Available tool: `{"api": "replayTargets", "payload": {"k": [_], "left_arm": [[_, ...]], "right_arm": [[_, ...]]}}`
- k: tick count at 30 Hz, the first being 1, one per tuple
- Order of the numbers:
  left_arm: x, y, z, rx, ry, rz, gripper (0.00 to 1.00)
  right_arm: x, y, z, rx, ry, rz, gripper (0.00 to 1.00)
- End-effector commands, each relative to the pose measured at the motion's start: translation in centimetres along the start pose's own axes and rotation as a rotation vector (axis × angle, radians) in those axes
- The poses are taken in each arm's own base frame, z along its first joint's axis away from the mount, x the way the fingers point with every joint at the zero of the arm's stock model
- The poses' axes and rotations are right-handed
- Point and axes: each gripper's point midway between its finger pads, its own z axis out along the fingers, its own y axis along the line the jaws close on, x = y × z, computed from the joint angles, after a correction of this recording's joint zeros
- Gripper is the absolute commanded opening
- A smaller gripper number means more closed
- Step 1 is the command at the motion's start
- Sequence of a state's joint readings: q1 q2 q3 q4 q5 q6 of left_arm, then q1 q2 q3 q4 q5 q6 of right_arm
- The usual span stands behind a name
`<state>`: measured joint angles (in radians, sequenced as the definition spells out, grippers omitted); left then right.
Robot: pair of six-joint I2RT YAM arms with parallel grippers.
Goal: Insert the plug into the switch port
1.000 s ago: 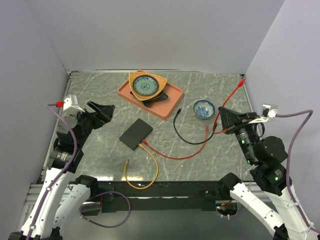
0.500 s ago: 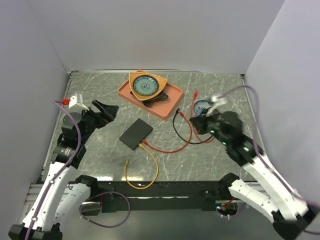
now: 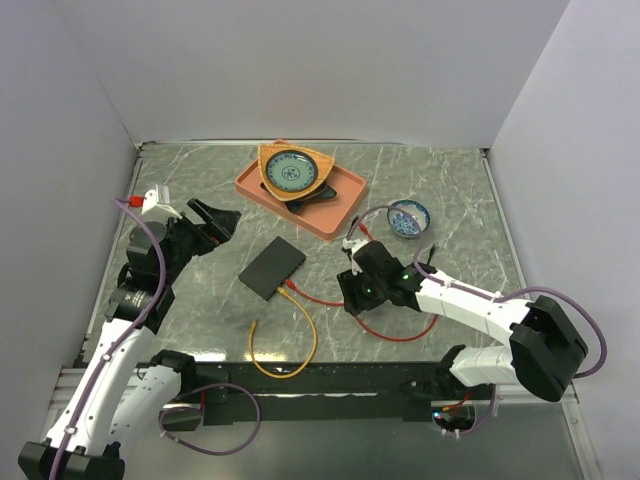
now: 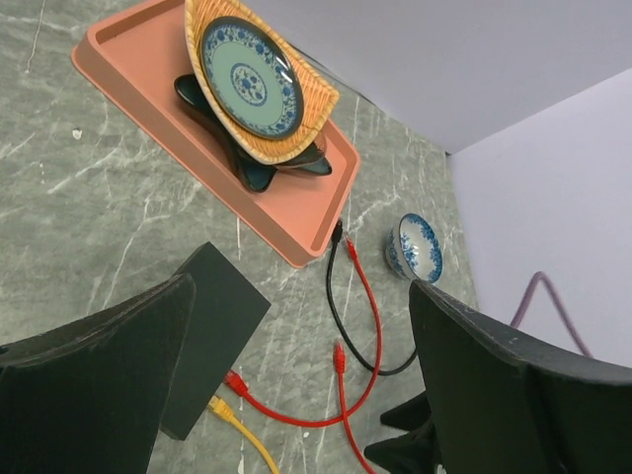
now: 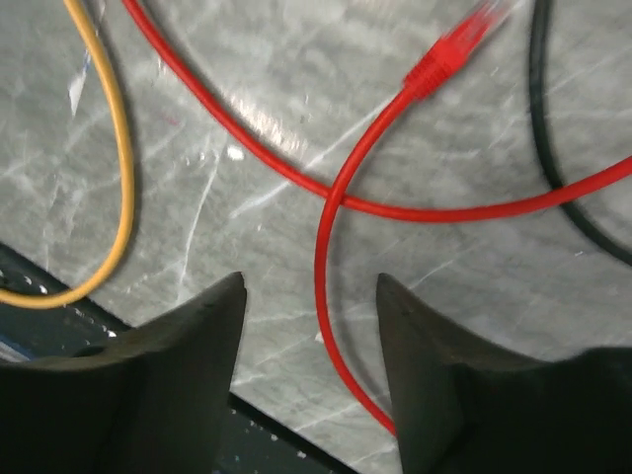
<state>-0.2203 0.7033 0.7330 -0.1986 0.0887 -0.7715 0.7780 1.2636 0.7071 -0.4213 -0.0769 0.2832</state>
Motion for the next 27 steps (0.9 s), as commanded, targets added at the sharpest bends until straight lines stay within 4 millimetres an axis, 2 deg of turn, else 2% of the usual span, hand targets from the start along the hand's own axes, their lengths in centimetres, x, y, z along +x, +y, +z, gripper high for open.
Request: {"api": "replayTargets", "payload": {"k": [1,6,10,17,19,23,27], "left_arm": [[0.0,-0.7,0.4,0.042,-0.001,0.009,0.96],[0.0,-0.5,0.4,0.032,0.0,0.013,0.96],[-0.1,-0.5,0.3,0.033,-0.005,0.017,0.96],[-0.2,-0.4,0.2,0.023,-0.008,0.027,0.96],[-0.3,-0.3,0.1,0.015,-0.011,0.031,0.96],[-0.3,-0.1,0.1,0.006,-0.013,0.037,0.96],[-0.4,-0.1,0.2,0.002,-0.015,0.04,0.96]], "right_arm": [[-5.3,0.0,-1.1,0.057,-0.156,0.039,0.68],[-6.7,-0.6,0.0,0.106,-0.16,0.086,0.66],[-7.4,-0.9,1.6,0.14,-0.125,0.123,0.62],[-6.3,-2.2,3.9,0.233,-0.049,0.174,0.54],[-5.7,-2.6,4.7,0.255,-0.019,0.179,0.45],[-4.9,-3.0,5.9,0.285,0.023,0.192,0.42],[-4.4,-3.2,6.4,0.289,0.041,0.194,0.29]]}}
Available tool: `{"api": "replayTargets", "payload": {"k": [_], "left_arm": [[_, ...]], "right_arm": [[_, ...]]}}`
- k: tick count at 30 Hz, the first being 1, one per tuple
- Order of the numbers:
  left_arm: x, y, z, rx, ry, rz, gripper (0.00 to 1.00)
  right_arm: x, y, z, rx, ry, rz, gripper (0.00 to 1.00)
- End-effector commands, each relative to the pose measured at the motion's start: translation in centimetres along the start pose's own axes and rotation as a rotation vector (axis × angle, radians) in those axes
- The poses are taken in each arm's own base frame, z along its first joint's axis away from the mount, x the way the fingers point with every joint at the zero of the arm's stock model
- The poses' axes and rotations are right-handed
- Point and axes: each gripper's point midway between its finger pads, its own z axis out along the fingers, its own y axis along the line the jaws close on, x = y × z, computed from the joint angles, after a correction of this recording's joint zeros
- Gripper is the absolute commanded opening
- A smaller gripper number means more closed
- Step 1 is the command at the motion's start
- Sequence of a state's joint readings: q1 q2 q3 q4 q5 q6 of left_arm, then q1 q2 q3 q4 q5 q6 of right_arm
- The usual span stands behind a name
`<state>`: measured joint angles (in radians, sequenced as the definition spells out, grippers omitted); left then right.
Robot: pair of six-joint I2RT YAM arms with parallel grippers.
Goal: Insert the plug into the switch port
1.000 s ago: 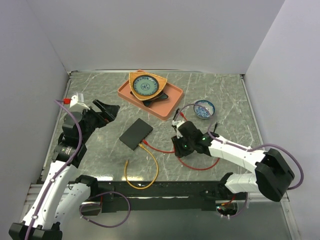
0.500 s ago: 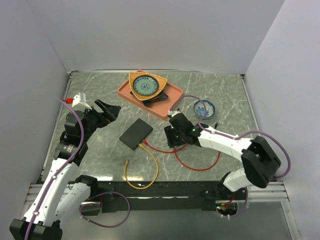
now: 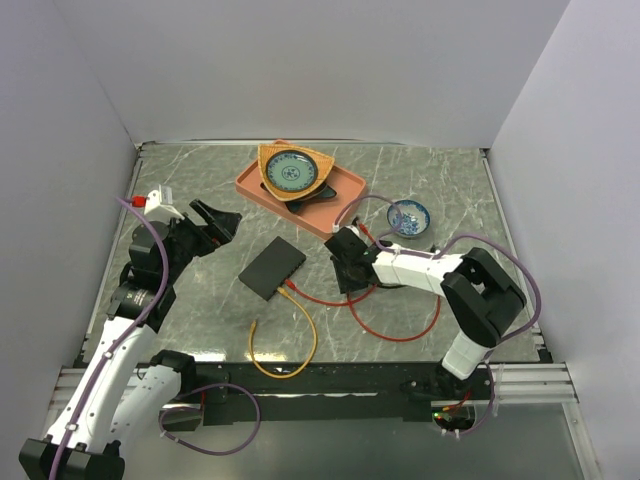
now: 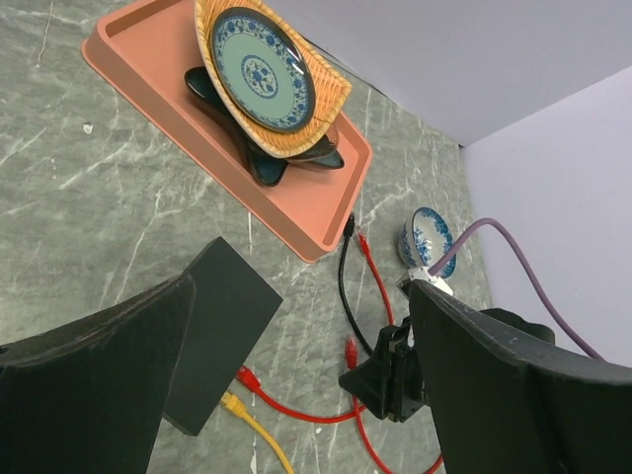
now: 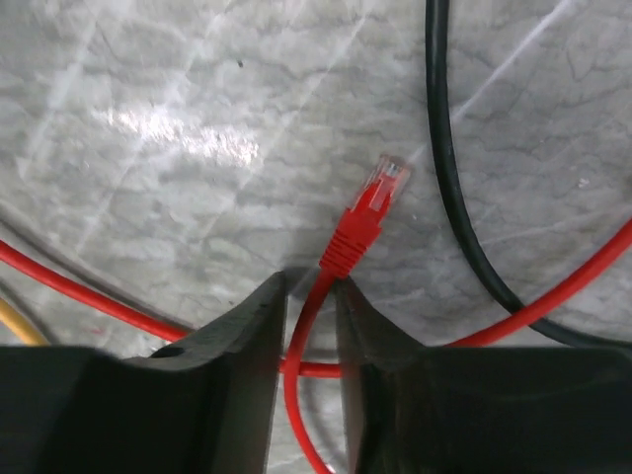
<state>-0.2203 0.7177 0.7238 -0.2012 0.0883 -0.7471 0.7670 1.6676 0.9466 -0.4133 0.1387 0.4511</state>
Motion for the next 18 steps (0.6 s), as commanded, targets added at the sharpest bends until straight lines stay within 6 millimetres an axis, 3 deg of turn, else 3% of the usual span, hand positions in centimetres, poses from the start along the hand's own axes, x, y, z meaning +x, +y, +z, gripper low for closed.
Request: {"api": "replayTargets", "payload": {"k": [1,4,9,18], "left_arm": [[-1.0,-0.8,-0.2,0.019,-0.032,0.018,0.96],[-0.8,-0.7,0.0,0.022,-0.026,0.017,0.96],[-0.7,-0.8,0.2,0.029,-0.018,0.016,0.96],[0.9,-1.7,1.0,0.104,0.058,0.018,0.96]], "right_arm": [[-0.9,0.0,0.3,0.018,-0.017,0.025,0.19],[-1.2,0.1,0.1,0.013,-0.026,0.013,0.0],[-2.1,0.0,-1.4,0.002,-0.08,-0.034,0.0],[-5.2,1.4,-9.4,-0.163,-0.363,-0.08,0.0]]}}
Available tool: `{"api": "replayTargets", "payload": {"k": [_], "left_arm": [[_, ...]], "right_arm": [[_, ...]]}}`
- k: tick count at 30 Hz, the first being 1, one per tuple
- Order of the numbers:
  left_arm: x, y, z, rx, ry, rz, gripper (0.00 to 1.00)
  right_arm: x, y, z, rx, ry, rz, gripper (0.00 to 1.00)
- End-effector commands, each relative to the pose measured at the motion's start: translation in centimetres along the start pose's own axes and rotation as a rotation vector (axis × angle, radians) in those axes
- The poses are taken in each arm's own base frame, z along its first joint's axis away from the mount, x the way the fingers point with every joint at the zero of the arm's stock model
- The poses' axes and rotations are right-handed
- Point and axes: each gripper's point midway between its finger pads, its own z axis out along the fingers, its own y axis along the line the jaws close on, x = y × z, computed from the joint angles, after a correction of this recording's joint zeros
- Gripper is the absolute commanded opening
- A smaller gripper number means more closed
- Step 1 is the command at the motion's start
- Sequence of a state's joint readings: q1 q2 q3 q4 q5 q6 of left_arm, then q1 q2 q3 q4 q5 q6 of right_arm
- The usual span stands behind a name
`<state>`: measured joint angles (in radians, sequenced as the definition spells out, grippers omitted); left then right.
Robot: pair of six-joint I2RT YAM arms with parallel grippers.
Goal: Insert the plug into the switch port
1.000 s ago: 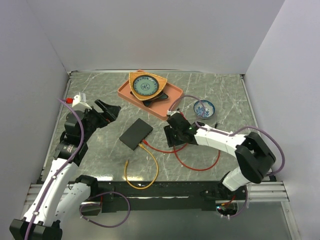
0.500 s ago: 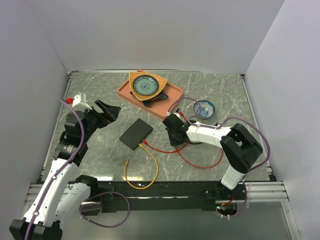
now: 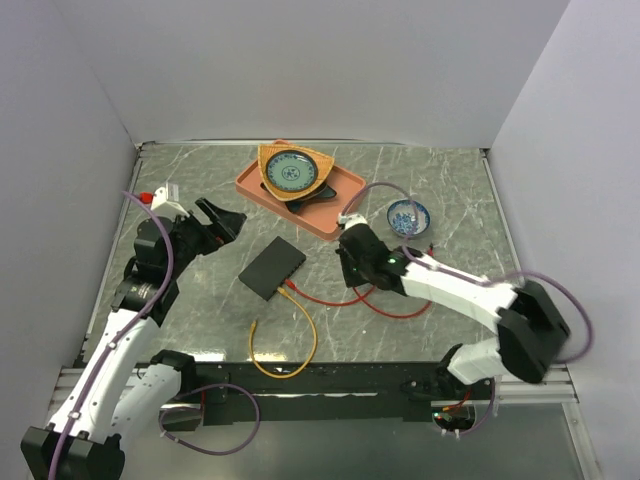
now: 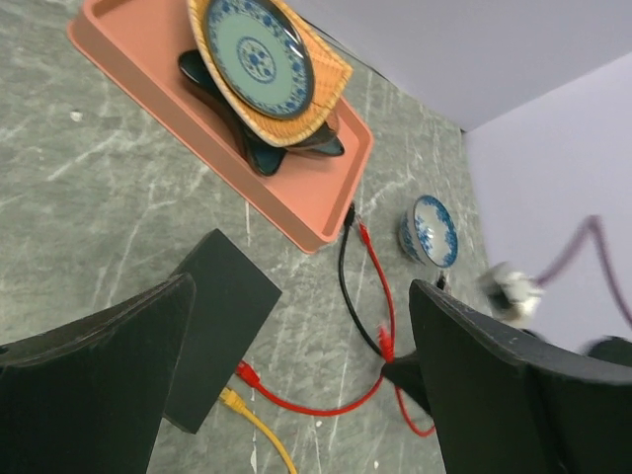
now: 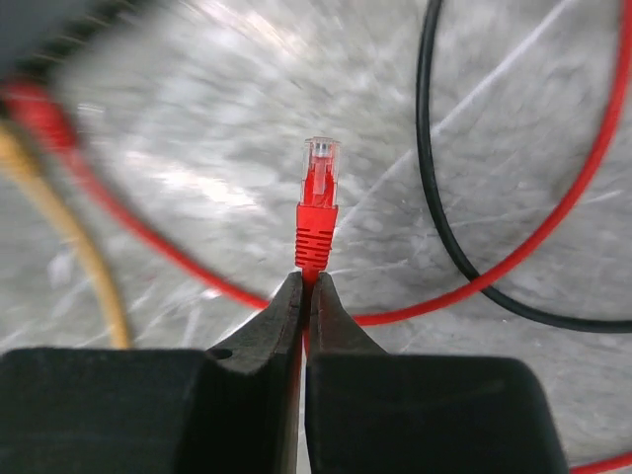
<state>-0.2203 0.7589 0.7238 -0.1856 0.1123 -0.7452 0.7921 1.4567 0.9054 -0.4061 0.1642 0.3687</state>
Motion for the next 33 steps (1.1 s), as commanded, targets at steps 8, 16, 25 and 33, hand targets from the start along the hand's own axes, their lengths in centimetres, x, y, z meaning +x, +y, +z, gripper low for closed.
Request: {"api": "replayTargets", "payload": {"k": [8,16,25,33], "left_arm": [[2.1,-5.0,0.9,0.315,0.122,0.033,0.96],[3.7,-9.5,-0.9,0.598,0.195,0.009,0.96],[9.2,-15.9,-1.9,0.792,0.366,0.165,0.99],[11.8,-18.8,-3.6,0.991,0.423,0.221,0.89]], "right_arm": [[-5.9,5.4,-11.6,-0.475,-0.479,-0.084,0.0],[-5.9,7.0,-16.6,-0.651,-0.613,-0.149,0.0],[-5.7,7.9,-18.3,-0.726,-0.618,-0.184,0.0],[-5.7,8.3,-19.8,-0.782,-0.659,-0.196,0.0]]}}
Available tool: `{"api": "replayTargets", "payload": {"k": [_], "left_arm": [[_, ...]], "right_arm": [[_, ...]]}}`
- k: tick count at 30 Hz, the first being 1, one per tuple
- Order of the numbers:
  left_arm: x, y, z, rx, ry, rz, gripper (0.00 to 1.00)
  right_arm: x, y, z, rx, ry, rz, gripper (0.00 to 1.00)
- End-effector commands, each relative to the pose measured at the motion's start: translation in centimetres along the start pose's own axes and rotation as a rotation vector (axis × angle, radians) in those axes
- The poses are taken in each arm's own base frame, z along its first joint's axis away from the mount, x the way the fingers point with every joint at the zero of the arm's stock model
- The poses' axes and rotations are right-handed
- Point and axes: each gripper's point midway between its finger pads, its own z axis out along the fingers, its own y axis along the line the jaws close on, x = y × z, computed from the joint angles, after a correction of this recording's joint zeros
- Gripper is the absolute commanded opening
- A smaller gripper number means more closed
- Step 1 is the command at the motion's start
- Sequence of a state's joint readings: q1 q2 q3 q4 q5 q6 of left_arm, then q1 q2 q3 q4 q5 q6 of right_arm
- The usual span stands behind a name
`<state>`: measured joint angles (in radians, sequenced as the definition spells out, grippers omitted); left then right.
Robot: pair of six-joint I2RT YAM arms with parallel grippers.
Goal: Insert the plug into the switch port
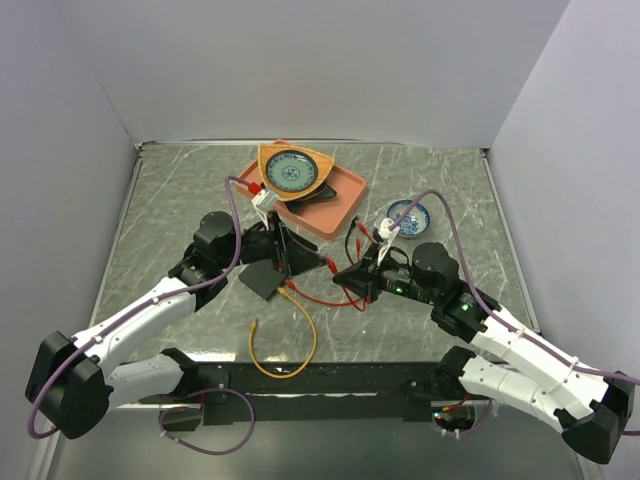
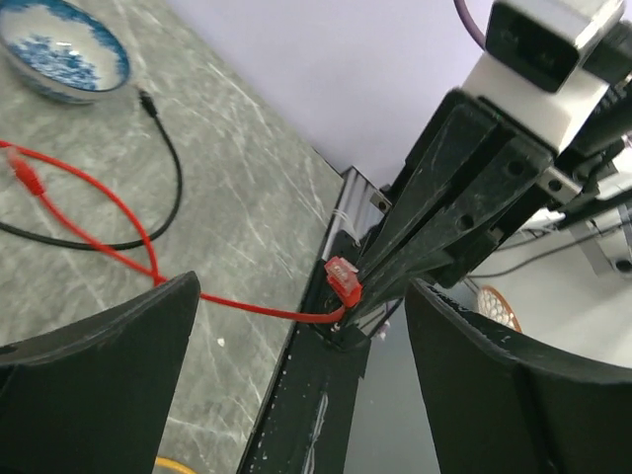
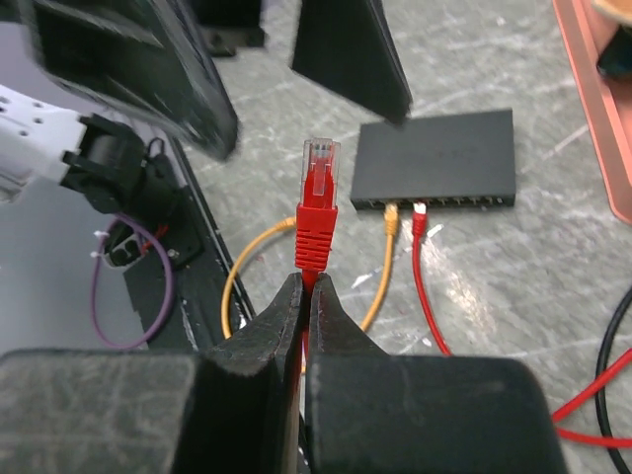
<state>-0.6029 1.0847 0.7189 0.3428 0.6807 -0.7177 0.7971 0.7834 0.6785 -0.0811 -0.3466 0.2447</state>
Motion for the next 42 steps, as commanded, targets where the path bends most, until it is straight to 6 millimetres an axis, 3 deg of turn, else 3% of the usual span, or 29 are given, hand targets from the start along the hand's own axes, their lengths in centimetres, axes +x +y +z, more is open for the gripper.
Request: {"api": "replayTargets", "payload": {"k": [1,13,16,17,20,22,28,29,32,42], "left_arm": [[-1.2,-3.5,0.7,0.145,-0.021,0.13,0.88],[-1.2,-5.7,1.3,0.216,-0.034,0.16,0.54],[-1.1,-6.1,1.3,0.229,-0.026,0.17,0.35],[-1.0,-6.0,1.3,0.224,-0.021,0.172,0.24],[-0.9,-6.1,1.4,0.227,-0.015,0.175,0.08],[-0.8,-6.1,1.4,0.224,-0.014,0.175,0.01],[-1.1,-6.3,1.3,0.206,-0.027,0.179,0.01],[-1.2,-6.3,1.3,0.201,-0.031,0.18,0.01],[-1.3,-6.1,1.3,0.184,-0.035,0.177,0.01],[-1.6,-5.3,1.7,0.132,-0.036,0.161,0.01]], "right_arm": [[-2.2,1.6,-0.5,-0.072,-0.085,-0.043,0.0],[-1.8,2.5,-0.3,-0.127,-0.057,-0.033,0.0],[-1.9,2.4,-0.4,-0.116,-0.063,-0.034,0.0],[-2.0,2.4,-0.5,-0.115,-0.068,-0.031,0.0],[-2.3,2.5,-0.7,-0.112,-0.081,-0.032,0.01],[-2.4,2.3,-0.7,-0.102,-0.083,-0.028,0.11],[-2.9,1.7,-0.9,-0.06,-0.094,-0.031,0.5],[-2.9,1.6,-1.0,-0.049,-0.095,-0.031,0.6],[-3.4,1.1,-1.1,-0.012,-0.108,-0.031,0.67],[-3.7,-0.1,-0.5,0.05,-0.113,0.006,0.67]]}}
